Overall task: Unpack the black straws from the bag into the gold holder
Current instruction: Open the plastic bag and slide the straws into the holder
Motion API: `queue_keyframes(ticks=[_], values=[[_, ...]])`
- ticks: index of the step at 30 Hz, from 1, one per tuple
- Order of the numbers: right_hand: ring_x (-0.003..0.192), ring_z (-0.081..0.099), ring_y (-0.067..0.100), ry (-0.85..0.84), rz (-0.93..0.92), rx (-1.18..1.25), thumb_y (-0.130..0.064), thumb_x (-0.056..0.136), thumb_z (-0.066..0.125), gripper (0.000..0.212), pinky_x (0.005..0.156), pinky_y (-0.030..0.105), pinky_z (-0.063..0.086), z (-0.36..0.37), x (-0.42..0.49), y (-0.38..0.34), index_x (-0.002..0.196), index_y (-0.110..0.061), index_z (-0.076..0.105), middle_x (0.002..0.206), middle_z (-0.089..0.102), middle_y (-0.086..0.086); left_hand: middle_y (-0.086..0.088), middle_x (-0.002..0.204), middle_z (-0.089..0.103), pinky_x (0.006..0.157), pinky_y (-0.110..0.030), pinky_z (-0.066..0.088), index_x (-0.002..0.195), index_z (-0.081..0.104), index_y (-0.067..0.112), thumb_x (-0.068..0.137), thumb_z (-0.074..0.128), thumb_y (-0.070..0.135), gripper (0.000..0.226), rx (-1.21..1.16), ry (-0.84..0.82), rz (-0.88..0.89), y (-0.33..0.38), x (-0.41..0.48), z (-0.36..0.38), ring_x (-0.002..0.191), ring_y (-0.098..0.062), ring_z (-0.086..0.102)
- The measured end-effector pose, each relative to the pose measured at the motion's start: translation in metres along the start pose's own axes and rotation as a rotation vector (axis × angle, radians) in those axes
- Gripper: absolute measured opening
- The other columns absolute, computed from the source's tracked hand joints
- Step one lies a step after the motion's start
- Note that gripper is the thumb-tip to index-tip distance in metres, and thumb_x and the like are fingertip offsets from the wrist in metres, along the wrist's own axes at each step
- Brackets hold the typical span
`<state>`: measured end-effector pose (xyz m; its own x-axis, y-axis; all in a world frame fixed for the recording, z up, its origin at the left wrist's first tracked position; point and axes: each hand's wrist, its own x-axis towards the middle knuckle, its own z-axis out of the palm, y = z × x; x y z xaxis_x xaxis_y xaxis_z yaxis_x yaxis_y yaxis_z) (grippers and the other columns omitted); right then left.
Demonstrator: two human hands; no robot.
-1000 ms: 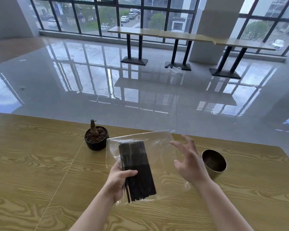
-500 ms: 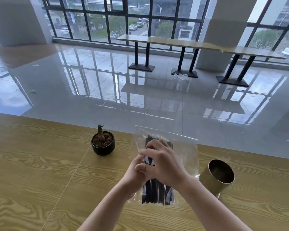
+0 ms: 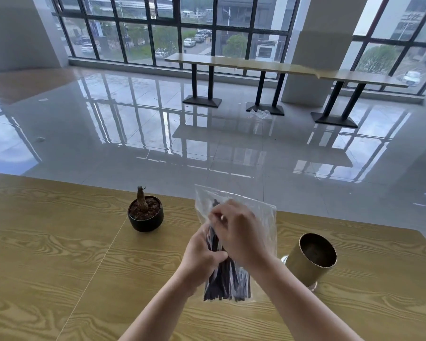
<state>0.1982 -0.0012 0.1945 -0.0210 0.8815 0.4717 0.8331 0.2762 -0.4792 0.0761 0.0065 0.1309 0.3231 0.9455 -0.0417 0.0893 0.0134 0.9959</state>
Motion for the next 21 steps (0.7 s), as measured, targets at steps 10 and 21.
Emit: queue_keyframes(ticks=[10,21], values=[[0.093,0.071,0.007,-0.151,0.227,0.547,-0.061,0.077,0.072,0.058,0.08,0.021,0.059,-0.026,0.004,0.035,0.128,-0.037,0.055,0.103,0.075,-0.011,-0.022,0.105,0.074,0.08,-0.039,0.059,0.11,0.069,0.014,0.07,0.073,-0.015,0.049,-0.424,-0.043,-0.135,-0.002,-0.01,-0.015,0.097,-0.038,0.073],[0.116,0.055,0.017,0.021,-0.196,-0.095,-0.032,0.086,0.077,0.025,0.088,0.037,0.056,-0.005,-0.033,0.051,0.108,-0.022,0.077,0.12,0.065,-0.005,-0.03,0.1,0.07,0.08,-0.049,0.059,0.113,0.064,0.001,0.067,0.077,-0.014,0.05,-0.471,-0.091,-0.119,0.004,-0.013,-0.018,0.089,-0.042,0.07]])
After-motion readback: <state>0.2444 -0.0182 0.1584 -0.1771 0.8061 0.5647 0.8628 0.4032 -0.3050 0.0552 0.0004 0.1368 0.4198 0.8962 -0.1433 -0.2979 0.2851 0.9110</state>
